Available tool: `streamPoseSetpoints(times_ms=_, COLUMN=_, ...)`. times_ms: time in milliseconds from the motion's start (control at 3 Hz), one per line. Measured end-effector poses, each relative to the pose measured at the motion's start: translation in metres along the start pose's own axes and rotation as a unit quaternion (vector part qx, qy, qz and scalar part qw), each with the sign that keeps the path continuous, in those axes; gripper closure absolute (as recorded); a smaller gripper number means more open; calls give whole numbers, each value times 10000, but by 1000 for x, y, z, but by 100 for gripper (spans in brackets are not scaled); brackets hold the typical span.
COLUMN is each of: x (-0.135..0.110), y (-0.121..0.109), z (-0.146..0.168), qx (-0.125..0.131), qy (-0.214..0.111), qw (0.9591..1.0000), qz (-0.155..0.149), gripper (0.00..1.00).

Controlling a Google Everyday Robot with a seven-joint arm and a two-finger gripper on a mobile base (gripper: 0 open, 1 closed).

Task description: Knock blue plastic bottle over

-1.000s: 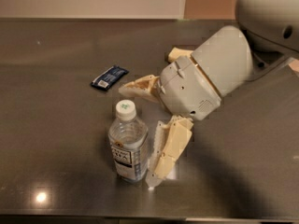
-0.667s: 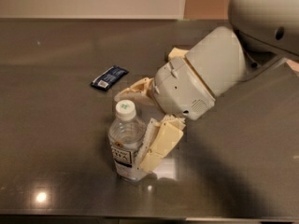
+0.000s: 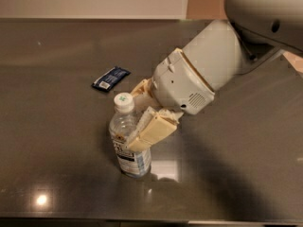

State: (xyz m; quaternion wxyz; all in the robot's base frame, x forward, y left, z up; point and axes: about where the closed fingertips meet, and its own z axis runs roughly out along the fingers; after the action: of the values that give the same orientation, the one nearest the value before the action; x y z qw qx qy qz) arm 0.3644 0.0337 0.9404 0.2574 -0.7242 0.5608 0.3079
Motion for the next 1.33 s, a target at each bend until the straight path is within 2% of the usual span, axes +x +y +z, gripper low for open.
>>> streamPoseSetpoints(times_ms=333, x=0, y=-9, z=-17, qx=142, qy=476, qw=9988, qz=22, gripper=86)
streamPoseSetpoints(times_ms=667, x=8, y=-27, z=-48, qx=441, qy=1205, qw=9916, qz=169, gripper=100)
streamPoseSetpoints(times_ms=1000, x=19, y=-43, z=-71, qx=672, qy=2013, qw=9770, qz=224, gripper=100)
streamPoseSetpoints(times_ms=1333, x=47, y=-56, z=-83, qx=658, qy=2793, qw=9577, qz=233, gripper=100)
